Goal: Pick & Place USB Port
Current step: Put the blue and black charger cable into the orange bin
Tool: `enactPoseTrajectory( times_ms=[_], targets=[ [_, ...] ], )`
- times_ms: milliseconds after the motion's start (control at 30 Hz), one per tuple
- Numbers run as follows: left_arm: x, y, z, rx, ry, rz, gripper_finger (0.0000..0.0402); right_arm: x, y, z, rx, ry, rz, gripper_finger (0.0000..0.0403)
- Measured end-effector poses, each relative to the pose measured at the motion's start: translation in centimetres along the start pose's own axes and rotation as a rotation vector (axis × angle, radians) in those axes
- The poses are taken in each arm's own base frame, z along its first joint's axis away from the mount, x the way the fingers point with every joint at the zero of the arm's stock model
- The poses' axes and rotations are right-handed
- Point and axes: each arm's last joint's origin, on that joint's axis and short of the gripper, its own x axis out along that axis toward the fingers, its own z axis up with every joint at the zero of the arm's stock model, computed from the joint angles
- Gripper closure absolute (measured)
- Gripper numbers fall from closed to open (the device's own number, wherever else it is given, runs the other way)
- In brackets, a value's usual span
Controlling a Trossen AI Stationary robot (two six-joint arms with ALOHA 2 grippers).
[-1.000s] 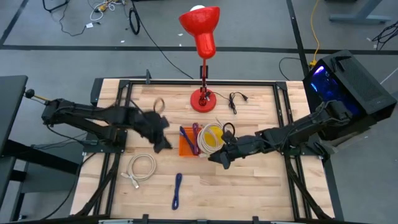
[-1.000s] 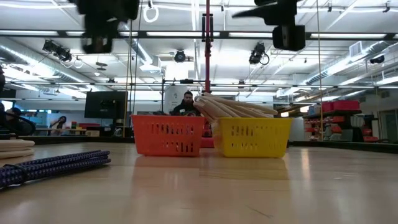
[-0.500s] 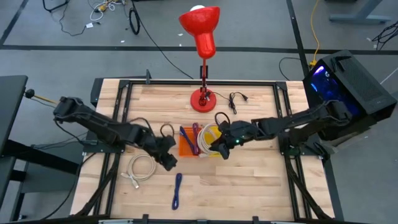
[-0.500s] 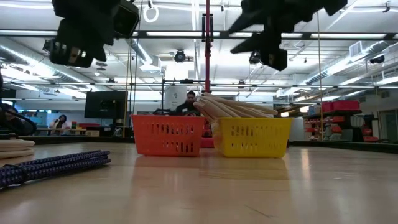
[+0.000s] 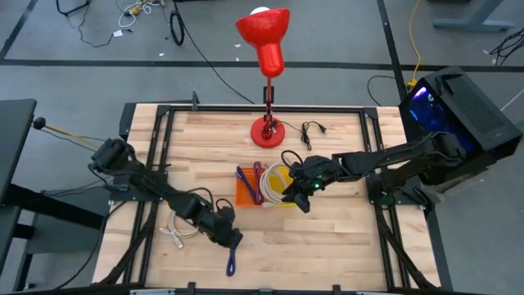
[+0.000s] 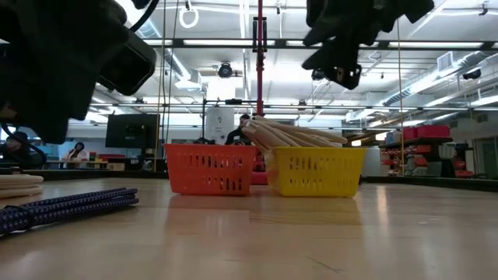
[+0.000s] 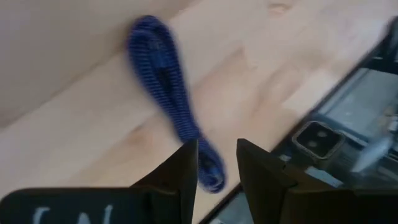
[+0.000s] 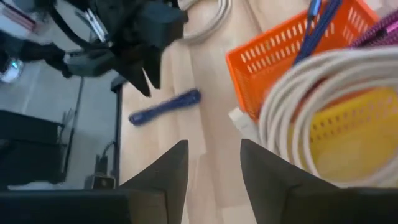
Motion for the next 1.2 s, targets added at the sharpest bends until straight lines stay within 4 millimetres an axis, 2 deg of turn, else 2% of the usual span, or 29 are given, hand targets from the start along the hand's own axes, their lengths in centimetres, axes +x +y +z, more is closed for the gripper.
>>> enactPoseTrajectory(
  times_ms=[633,1100,1200],
  targets=[
    [0.9,0.3,-0.3,-0.023,0.12,0.024,0.0196,-0.8,0.1,0.0,-0.04,-0.007,-0.015,0.0257],
    [0.9,0.3,-0.1,-0.067,0.072,0.022,0.0174,-0.8,0.1,0.0,-0.047,-0.007,-0.017,0.0257],
    [1.5,0.5,0.1,-0.084,0.07,0.035,0.0174,-0.7,0.1,0.0,-0.047,-0.007,-0.017,0.0257]
  ],
)
